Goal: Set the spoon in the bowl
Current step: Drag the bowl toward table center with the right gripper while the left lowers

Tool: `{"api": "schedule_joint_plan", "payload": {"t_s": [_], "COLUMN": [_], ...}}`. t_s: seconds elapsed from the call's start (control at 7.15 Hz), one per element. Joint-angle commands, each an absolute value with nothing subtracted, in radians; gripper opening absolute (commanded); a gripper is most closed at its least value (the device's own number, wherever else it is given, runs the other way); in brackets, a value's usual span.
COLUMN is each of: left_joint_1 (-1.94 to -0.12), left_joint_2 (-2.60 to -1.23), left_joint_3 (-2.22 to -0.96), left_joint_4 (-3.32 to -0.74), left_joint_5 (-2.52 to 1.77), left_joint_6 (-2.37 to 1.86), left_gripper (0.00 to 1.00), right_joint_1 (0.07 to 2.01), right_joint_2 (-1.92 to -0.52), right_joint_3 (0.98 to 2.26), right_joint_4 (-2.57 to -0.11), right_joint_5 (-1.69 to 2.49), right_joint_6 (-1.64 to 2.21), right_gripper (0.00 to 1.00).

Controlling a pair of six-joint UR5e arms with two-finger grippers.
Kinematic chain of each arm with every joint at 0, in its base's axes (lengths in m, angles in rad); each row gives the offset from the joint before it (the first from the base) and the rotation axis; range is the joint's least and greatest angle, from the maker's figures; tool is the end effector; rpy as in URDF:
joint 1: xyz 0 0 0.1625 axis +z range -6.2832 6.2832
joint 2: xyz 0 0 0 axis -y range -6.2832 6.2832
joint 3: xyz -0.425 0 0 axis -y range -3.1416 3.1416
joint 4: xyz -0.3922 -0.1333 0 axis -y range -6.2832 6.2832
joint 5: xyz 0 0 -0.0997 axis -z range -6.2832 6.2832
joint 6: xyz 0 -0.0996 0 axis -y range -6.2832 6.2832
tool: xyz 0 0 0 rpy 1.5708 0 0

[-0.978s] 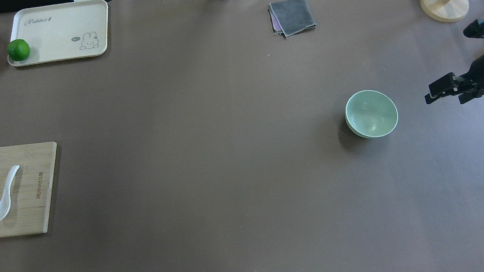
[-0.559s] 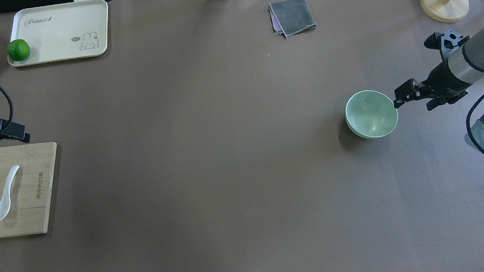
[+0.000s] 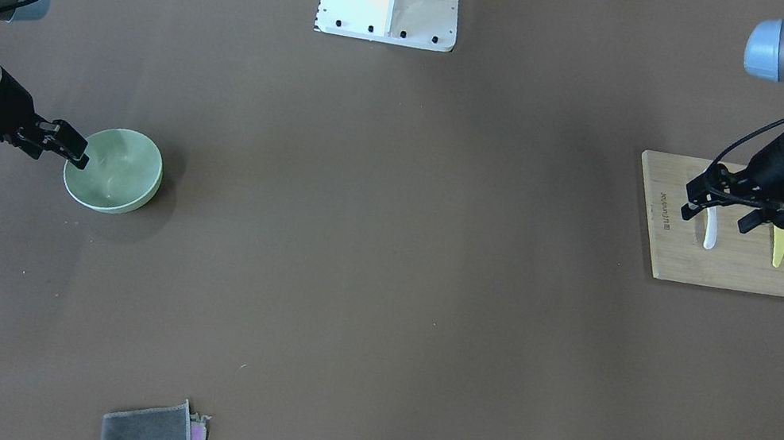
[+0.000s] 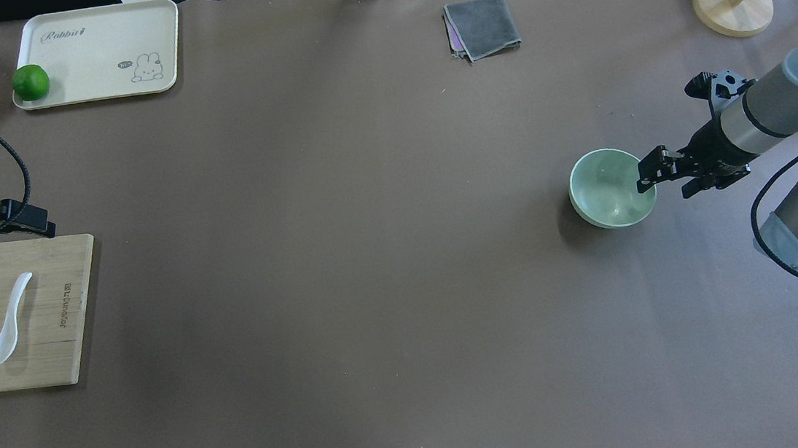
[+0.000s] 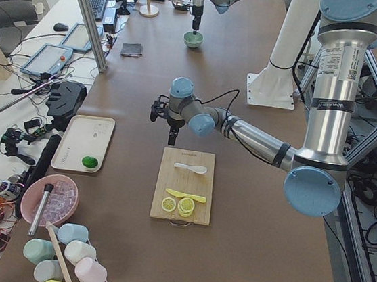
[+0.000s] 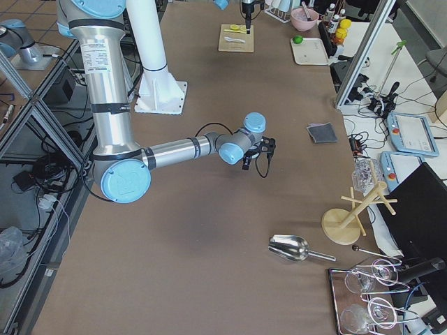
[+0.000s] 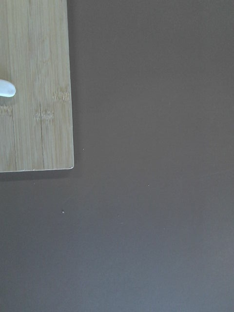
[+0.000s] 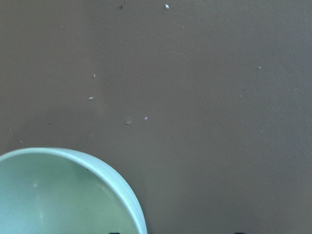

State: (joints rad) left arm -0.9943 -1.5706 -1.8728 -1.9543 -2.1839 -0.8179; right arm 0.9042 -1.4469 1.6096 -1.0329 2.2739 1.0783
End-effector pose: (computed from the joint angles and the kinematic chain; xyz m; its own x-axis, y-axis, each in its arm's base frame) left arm 0.2105 -0.4632 0.4709 0.6411 0.0399 -0.7665 0.0669 0.9919 0.1077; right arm -0.2950 -0.4864 0.5145 0.5781 0.1515 0.8018 -0.0777 0.9884 -0.1307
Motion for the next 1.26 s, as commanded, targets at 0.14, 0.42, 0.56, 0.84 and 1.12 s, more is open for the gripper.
{"api": "schedule_joint_plan", "payload": {"t_s": [0.14,0.42,0.56,0.84,1.12], "left_joint_1": [-0.971,-0.959,-0.939,-0.907,-0.891], "left_joint_2": [-1.556,-1.510,-1.482,-1.442,-1.440], "left_joint_3": [-1.864,-1.844,-1.839,-1.812,-1.795], "left_joint_4": [-1.954,-1.956,-1.976,-2.066,-2.068], "left_joint_5": [-2.183,-2.181,-2.157,-2.129,-2.126], "left_joint_6": [-0.818,-0.812,-0.810,-0.818,-0.816], "left_gripper": [0.97,0.89,0.78,0.73,0.71], "right_joint_1": [0.884,0.862,0.823,0.676,0.571], "right_joint_2": [-1.427,-1.344,-1.274,-1.160,-1.099], "right_joint_3": [1.620,1.644,1.651,1.651,1.657], "right_joint_4": [-1.011,-1.012,-1.015,-1.022,-1.025], "right_joint_5": [2.275,2.273,2.267,2.105,2.008], "right_joint_6": [1.159,1.288,1.380,1.567,1.676], "right_gripper": [0.00,0.00,0.00,0.00,0.00]}}
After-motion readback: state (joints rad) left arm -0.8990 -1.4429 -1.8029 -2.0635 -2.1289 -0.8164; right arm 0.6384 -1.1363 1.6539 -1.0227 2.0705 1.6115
